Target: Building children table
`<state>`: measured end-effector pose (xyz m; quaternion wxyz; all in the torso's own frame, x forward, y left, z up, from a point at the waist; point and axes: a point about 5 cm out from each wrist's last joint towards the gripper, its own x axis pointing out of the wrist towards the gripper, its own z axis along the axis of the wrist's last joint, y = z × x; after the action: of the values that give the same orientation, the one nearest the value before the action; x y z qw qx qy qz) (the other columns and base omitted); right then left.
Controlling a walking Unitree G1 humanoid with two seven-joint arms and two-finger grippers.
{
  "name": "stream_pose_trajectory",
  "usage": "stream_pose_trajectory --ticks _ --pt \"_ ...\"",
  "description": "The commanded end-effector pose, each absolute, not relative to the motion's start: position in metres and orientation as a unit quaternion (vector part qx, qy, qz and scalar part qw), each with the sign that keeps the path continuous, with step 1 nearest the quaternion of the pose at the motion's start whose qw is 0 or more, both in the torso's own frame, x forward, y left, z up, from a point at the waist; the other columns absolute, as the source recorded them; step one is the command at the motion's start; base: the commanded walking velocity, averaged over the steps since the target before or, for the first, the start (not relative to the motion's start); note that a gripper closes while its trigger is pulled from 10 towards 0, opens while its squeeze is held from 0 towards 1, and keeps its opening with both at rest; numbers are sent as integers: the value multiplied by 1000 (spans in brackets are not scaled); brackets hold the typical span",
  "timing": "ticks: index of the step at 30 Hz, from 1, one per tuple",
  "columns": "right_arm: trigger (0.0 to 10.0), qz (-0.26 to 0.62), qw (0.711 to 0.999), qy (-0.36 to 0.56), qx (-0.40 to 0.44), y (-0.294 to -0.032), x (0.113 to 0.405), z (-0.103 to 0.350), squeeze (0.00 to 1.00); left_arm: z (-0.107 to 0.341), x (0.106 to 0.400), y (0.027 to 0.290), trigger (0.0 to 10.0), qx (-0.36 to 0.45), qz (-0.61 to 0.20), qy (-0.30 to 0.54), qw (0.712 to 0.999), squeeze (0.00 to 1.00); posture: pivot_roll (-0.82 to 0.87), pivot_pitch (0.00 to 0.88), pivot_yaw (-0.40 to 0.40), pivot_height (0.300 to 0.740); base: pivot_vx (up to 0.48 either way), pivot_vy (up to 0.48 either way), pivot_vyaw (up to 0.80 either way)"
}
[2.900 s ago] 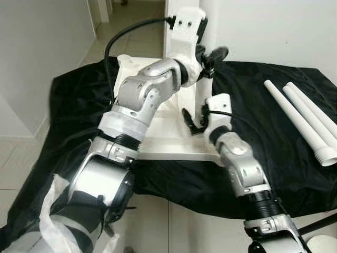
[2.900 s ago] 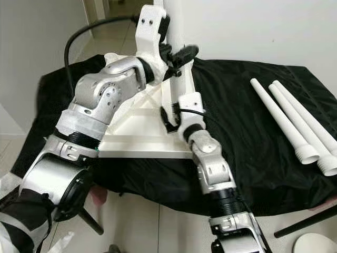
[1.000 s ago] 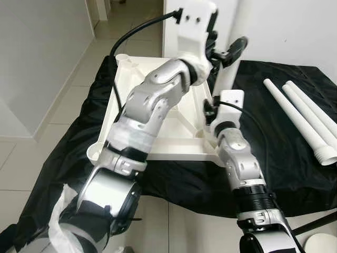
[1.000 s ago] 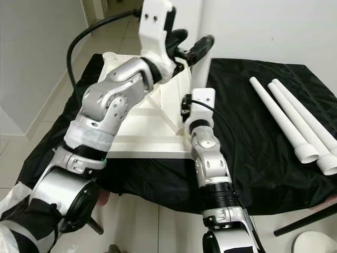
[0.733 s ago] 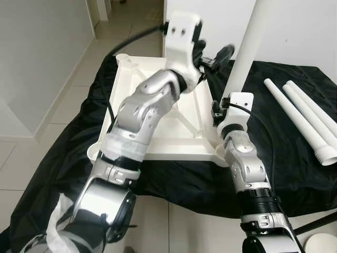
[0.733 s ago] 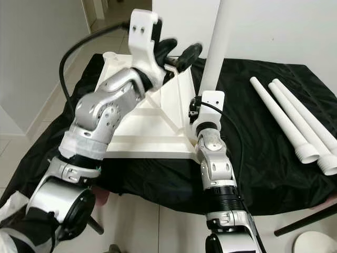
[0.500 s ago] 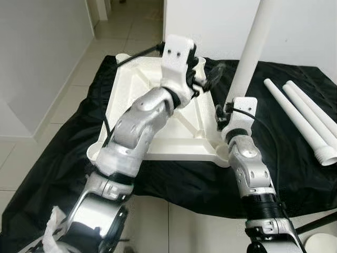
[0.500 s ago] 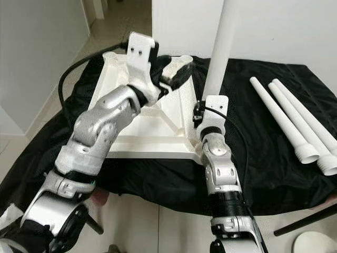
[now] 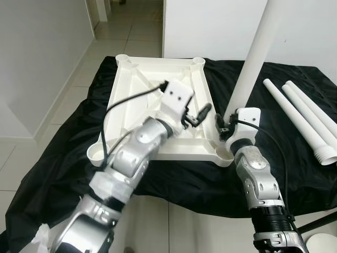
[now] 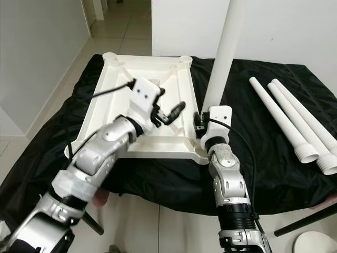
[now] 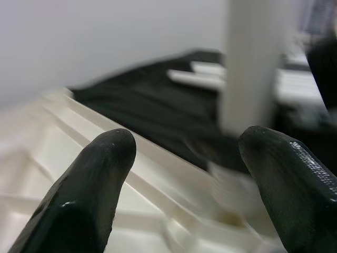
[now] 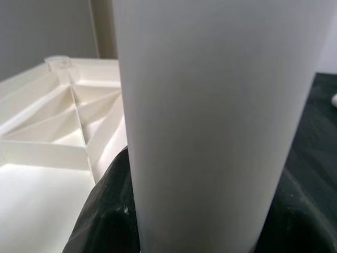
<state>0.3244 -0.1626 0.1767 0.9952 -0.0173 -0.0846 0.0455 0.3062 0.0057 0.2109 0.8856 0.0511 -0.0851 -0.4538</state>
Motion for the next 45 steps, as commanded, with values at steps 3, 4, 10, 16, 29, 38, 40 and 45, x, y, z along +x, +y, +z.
stream_pose_trajectory --ticks 3,4,10,16,29,38,40,45 --pt "10000 55 994 -96 -23 -167 319 173 0 206 299 4 10000 69 -502 -88 857 0 -23 30 16 740 0 0 0" --pt "10000 57 993 -98 -24 -168 317 173 0 205 298 4 10000 69 -504 -90 856 0 -25 38 21 740 0 0 0" --pt "10000 67 992 -105 -24 -169 310 169 0 200 290 7 10000 52 -533 -87 840 0 -26 47 21 740 0 0 0" --pt "10000 80 992 -97 -31 -167 305 160 0 189 286 10 10000 44 -543 -63 836 0 -24 52 24 740 0 0 0" --pt "10000 119 989 -68 -63 -166 299 136 0 173 284 14 10000 51 -539 5 841 0 -16 57 21 740 0 0 0" --pt "10000 136 986 -57 -75 -168 294 127 0 173 286 17 10000 57 -536 8 842 0 -14 58 19 740 0 0 0" --pt "10000 136 986 -57 -75 -168 294 127 0 173 286 17 10000 57 -536 8 842 0 -14 58 19 740 0 0 0" --pt "10000 140 986 -54 -77 -168 293 125 0 174 286 17 10000 57 -536 8 842 0 -16 57 20 740 0 0 0"
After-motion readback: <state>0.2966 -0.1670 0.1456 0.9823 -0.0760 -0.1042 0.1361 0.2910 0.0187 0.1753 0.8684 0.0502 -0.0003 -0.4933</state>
